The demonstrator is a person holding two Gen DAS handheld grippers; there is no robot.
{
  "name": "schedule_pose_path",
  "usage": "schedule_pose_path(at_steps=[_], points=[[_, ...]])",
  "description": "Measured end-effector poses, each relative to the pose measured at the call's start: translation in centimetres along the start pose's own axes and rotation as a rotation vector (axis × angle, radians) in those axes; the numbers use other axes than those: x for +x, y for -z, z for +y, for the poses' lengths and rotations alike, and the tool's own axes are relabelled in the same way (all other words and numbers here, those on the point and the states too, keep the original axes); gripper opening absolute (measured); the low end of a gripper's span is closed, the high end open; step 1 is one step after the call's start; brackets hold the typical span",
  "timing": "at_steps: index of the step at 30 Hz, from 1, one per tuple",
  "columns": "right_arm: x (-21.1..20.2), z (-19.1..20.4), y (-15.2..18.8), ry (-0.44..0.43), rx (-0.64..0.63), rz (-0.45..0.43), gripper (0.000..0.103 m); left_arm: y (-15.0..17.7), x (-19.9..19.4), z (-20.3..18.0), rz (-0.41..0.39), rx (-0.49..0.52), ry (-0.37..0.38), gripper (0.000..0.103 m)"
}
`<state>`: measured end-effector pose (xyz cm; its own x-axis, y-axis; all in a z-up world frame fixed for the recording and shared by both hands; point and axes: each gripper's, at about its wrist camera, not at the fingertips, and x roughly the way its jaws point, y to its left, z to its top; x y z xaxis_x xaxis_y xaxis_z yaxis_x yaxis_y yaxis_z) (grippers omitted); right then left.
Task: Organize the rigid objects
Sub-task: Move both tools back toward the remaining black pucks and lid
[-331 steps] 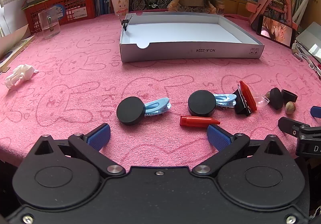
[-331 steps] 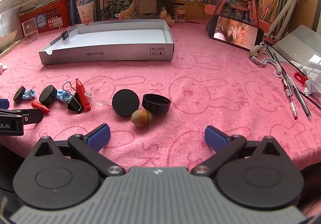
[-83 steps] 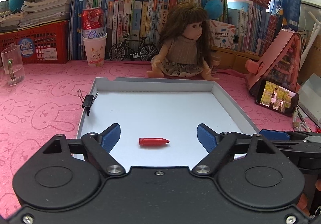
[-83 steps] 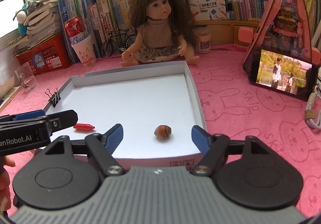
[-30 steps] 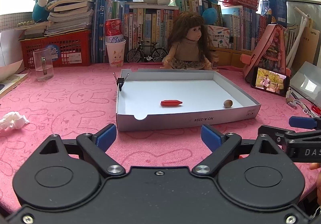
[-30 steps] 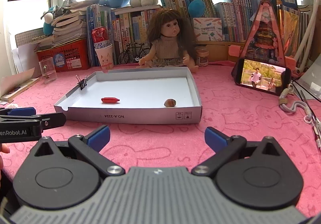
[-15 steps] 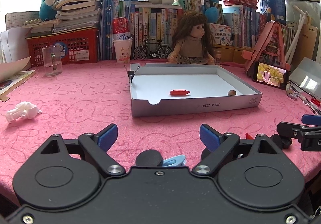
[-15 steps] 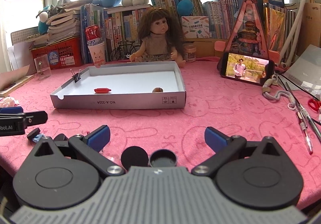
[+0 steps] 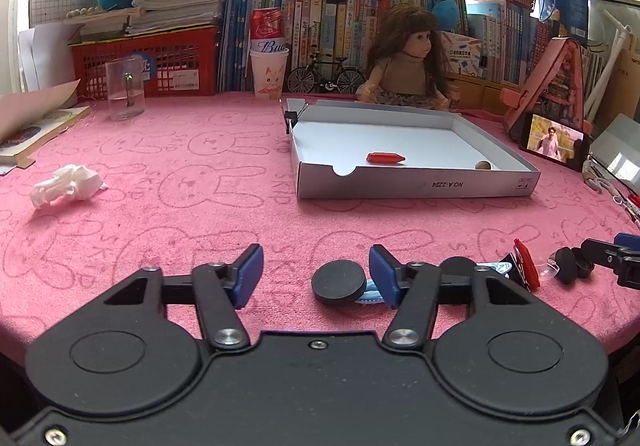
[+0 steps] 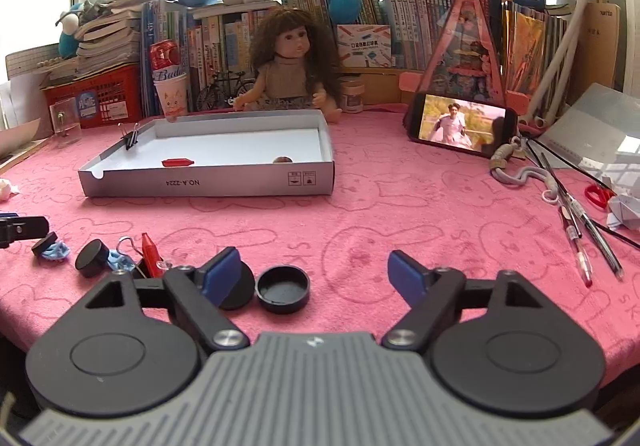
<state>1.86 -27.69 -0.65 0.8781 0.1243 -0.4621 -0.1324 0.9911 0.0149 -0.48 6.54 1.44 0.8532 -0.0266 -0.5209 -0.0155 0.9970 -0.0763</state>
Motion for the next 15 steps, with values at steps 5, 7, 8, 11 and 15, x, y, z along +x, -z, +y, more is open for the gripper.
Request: schedule_pose_path(at_steps=[5, 7, 8, 11, 15], points=[[0.1, 0.4, 0.4, 0.009, -0.042, 0.011, 0.075, 0.4, -0.4, 0.2, 0.016, 0.001, 0.017, 0.044], [-0.4, 0.4, 0.6, 0.010, -0.097, 0.008, 0.075, 0.6, -1.0, 0.6, 0.023, 0.025, 0.037, 0.044], [-0.6, 0.3, 0.7, 0.007, -0.118, 0.007, 0.075, 0.7, -1.1, 0.7, 0.032, 0.033, 0.037, 0.044], [-0.9, 0.1, 0.9, -0.001, -0.131, 0.017, 0.074, 1.0, -1.1, 1.0, 0.041, 0.014, 0.020, 0.044], [-0.5, 0.4, 0.9, 0.004, -0.108, 0.023, 0.065, 1.1, -0.5, 0.8, 0.055, -0.019, 0.034, 0.043]])
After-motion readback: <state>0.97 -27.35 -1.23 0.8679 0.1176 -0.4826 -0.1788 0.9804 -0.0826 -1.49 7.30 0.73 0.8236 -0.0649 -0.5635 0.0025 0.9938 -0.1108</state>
